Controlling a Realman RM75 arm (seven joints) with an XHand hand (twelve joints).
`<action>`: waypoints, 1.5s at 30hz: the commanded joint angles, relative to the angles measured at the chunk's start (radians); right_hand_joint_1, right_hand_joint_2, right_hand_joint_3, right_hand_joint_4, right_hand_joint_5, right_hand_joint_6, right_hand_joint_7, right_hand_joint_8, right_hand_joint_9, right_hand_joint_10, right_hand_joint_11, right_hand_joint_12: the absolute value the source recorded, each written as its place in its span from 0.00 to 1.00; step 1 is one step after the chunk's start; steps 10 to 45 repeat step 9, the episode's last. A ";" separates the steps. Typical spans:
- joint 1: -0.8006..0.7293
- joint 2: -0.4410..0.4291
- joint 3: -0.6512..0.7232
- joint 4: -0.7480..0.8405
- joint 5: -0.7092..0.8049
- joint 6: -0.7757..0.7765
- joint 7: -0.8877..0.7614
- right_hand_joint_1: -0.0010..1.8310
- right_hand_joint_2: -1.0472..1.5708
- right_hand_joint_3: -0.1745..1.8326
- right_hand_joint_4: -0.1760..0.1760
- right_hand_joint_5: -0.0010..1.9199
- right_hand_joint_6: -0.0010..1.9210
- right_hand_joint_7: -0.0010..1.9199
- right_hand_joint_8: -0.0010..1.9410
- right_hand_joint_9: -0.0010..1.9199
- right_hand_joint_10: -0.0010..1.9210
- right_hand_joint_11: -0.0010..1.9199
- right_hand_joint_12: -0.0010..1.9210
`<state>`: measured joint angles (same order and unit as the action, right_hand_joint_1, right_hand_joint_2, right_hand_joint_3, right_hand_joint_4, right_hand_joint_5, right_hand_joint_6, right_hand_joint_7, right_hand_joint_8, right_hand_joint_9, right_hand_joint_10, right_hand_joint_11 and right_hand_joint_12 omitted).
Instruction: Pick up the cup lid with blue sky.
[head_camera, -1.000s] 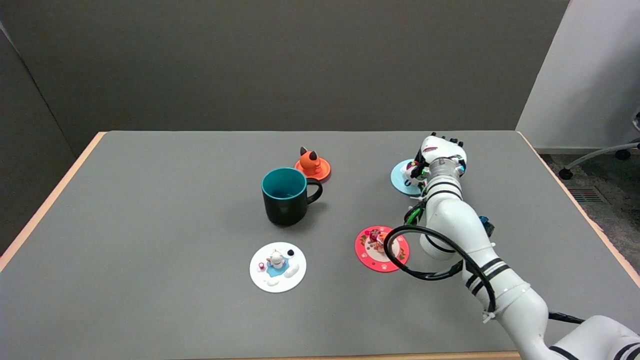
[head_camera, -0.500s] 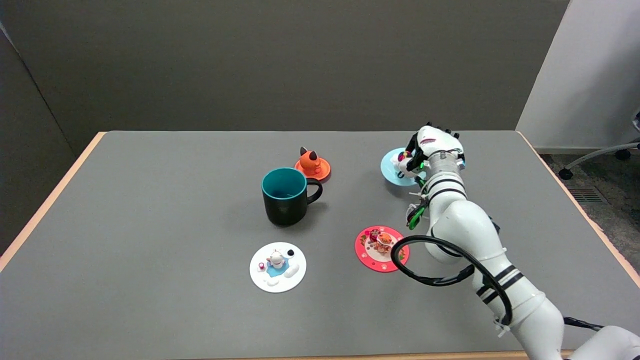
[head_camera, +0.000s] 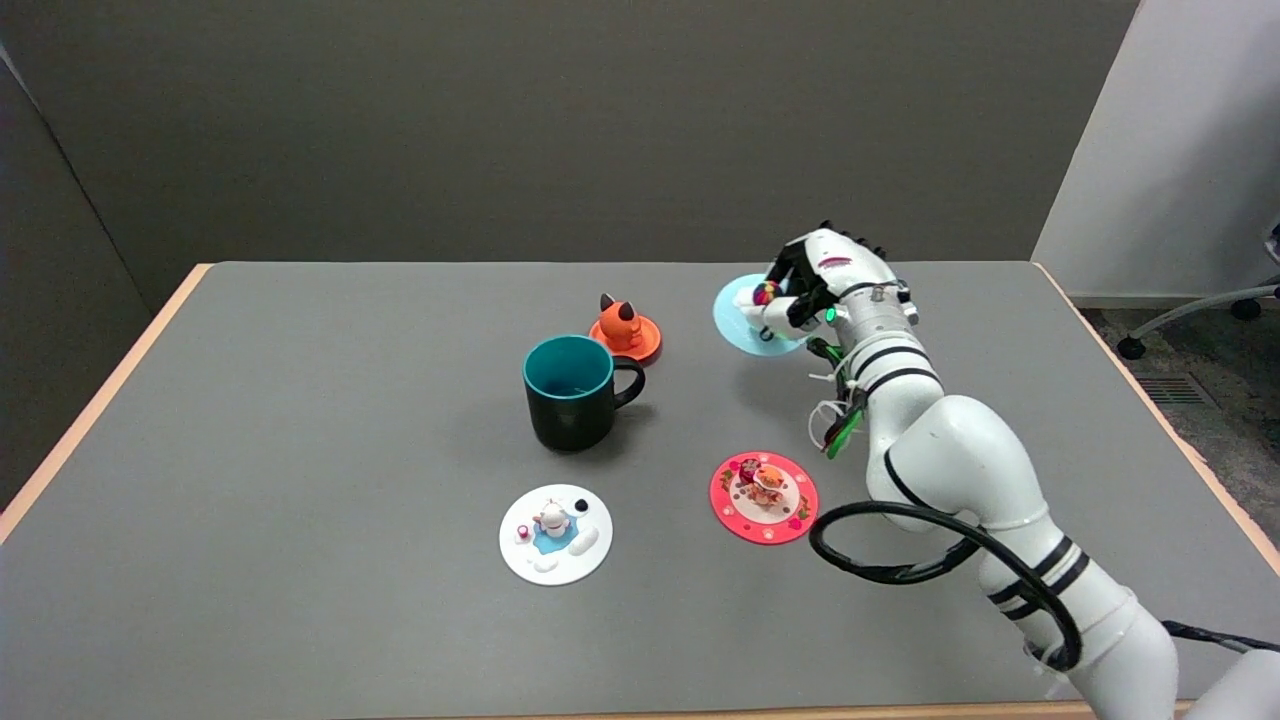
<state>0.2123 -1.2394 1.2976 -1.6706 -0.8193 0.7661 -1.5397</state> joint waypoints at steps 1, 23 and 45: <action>0.000 0.115 -0.086 -0.200 0.355 -0.062 -0.007 0.65 0.83 0.16 0.29 0.41 0.58 0.45 0.71 0.23 0.59 0.19 0.11; 0.060 0.156 -0.143 -0.199 0.509 -0.098 -0.011 0.65 0.83 0.17 0.25 0.41 0.58 0.44 0.72 0.22 0.60 0.19 0.11; 0.060 0.156 -0.143 -0.199 0.509 -0.098 -0.011 0.65 0.83 0.17 0.25 0.41 0.58 0.44 0.72 0.22 0.60 0.19 0.11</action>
